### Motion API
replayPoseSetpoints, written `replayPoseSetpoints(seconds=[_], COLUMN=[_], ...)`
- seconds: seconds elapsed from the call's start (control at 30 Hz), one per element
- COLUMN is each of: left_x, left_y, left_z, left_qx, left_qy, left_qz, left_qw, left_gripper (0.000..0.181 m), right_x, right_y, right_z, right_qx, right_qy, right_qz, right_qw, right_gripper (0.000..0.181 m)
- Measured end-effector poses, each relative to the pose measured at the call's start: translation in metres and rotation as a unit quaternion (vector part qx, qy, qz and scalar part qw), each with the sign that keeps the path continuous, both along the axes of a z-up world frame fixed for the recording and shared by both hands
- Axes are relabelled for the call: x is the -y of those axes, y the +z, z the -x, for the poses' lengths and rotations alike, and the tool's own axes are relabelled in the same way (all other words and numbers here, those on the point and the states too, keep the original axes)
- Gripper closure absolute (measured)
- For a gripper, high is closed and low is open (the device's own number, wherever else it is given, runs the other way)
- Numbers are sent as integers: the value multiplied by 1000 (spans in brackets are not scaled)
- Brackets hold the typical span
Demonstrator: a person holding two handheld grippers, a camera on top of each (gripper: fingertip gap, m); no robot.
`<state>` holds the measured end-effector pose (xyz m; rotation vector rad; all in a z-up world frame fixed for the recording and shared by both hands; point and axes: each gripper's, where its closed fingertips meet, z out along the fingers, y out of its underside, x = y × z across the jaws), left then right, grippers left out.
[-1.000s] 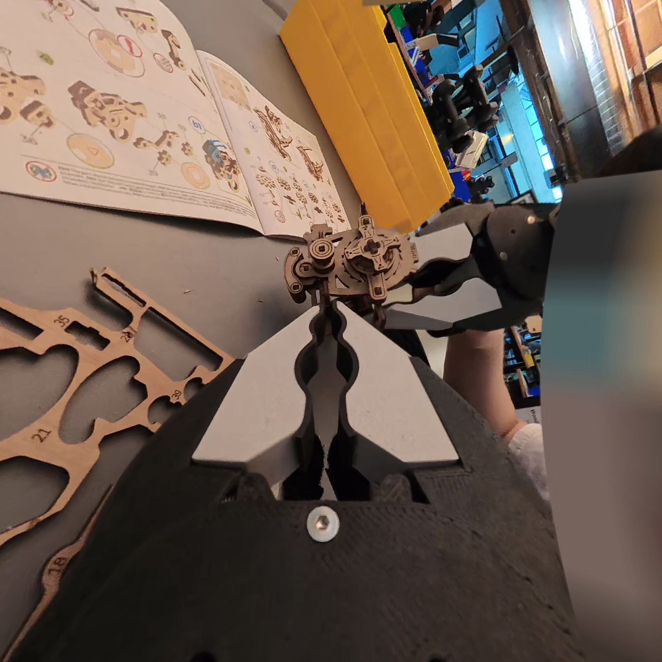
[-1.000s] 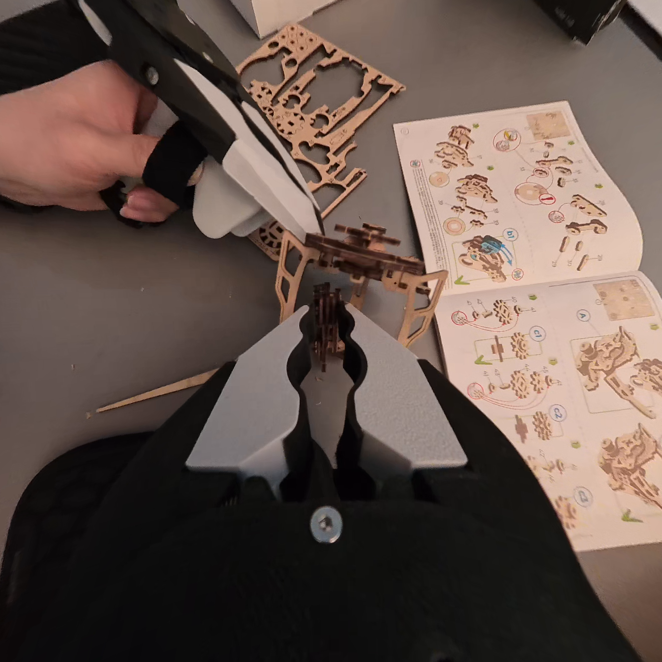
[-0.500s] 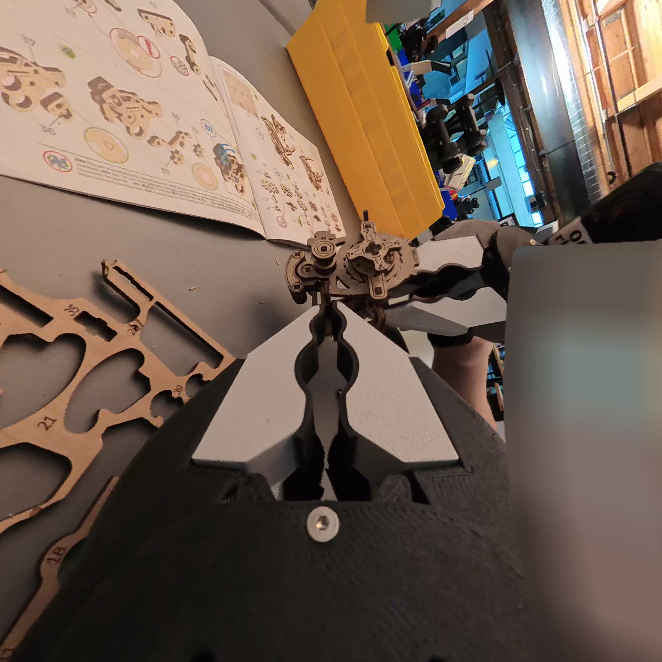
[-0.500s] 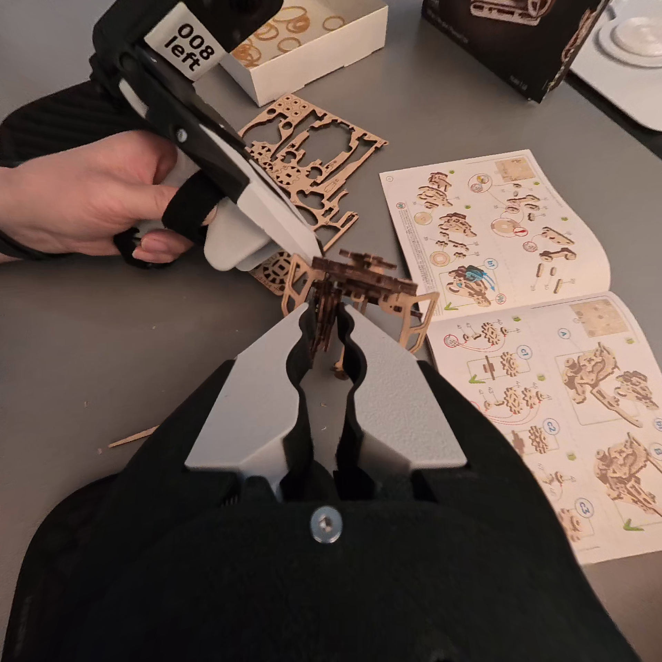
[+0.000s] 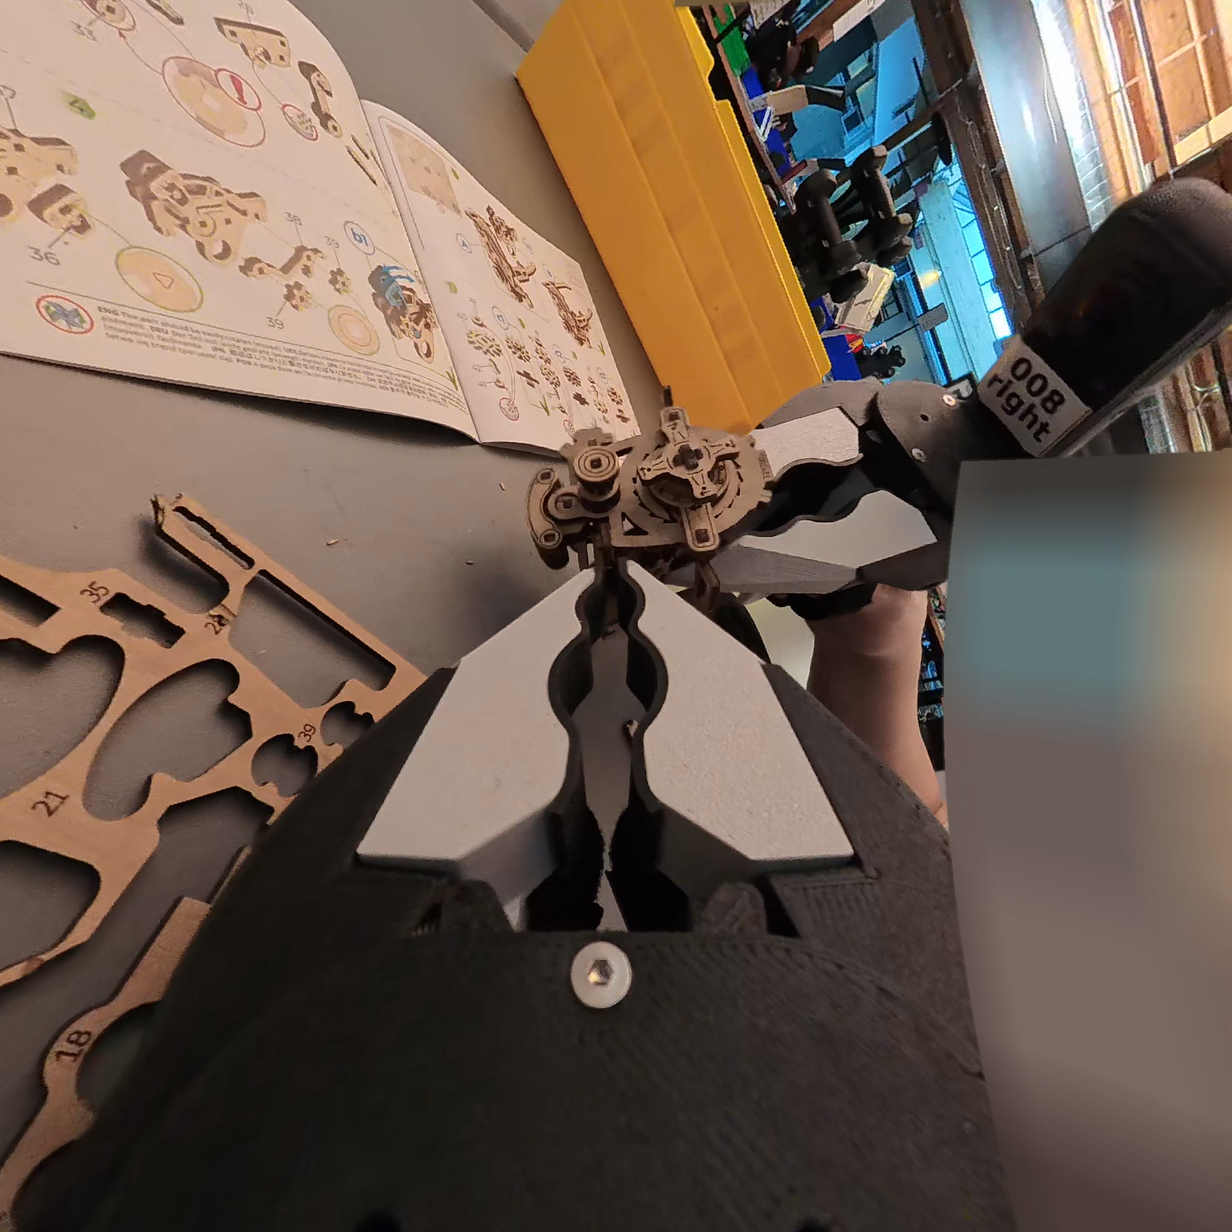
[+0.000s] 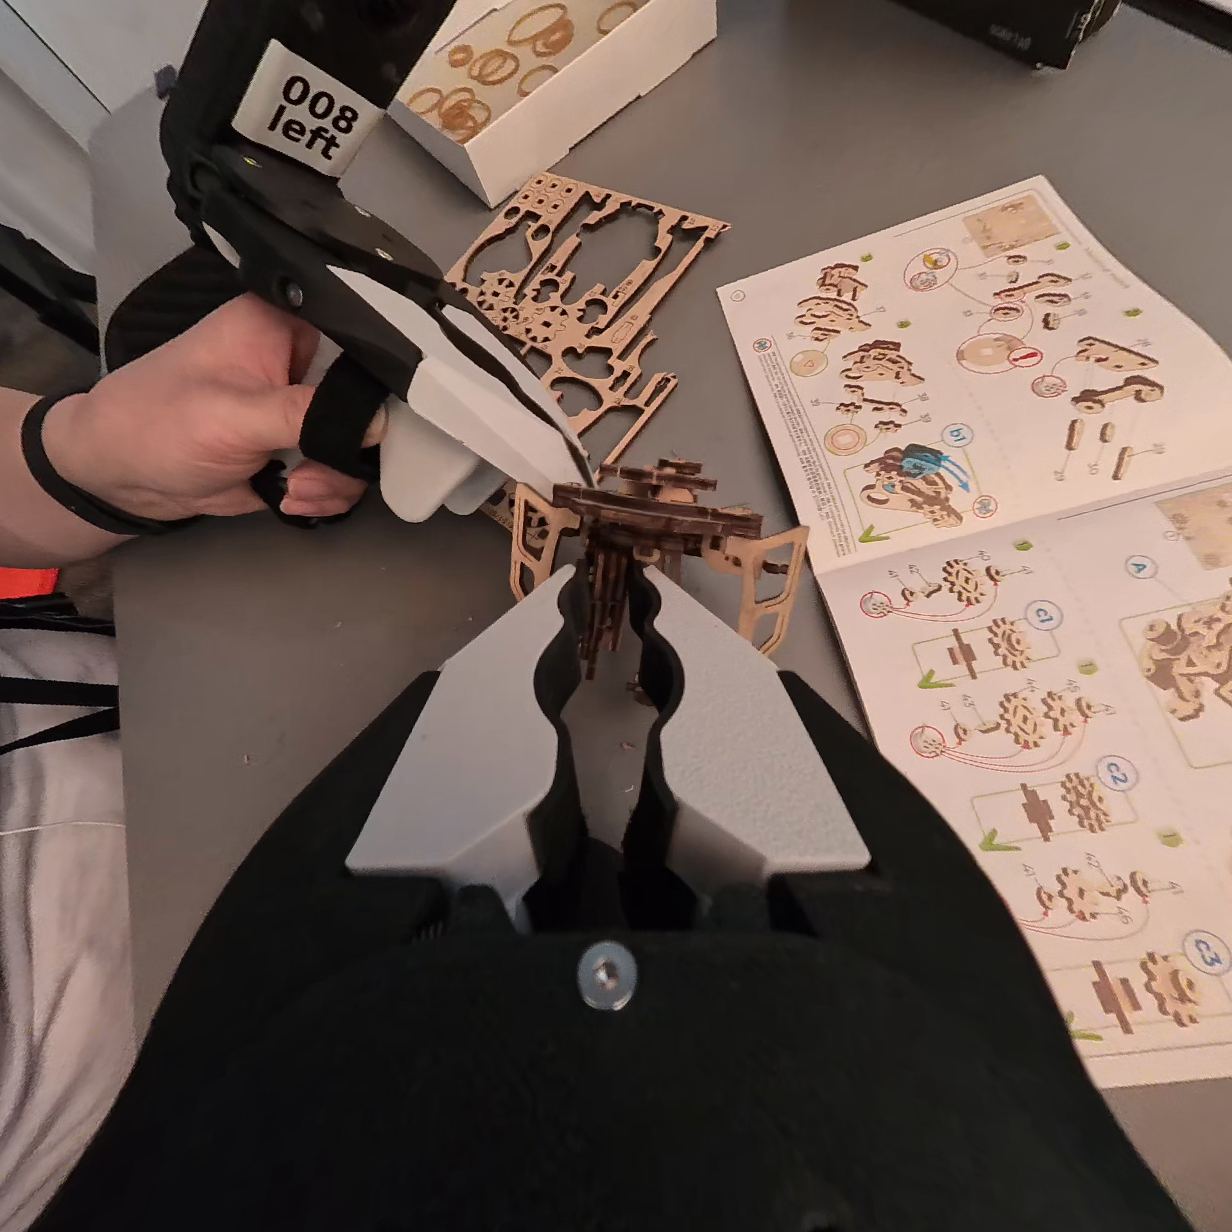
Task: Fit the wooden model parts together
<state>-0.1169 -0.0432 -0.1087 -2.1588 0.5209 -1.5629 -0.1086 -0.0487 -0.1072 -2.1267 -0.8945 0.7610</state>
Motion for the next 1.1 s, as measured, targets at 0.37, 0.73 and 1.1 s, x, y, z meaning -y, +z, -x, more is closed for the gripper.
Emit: replayPoseSetpoints(seconds=[0.37,0.73,1.1], left_x=[-3,-10,-9], left_y=[-6,-8,-10], left_z=[1,7,8], left_qx=[-67,-55,-47], left_qy=[3,18,13], left_qz=[-73,-52,-40], left_qw=[995,997,998], left_gripper=[181,181,181], right_x=[-5,-12,-12], right_y=[-9,-10,-9], right_z=[-2,5,5], right_qx=[81,-18,11], right_qy=[5,-8,-13], right_qz=[-54,-43,-62], right_qw=[995,999,998], right_gripper=[170,170,171])
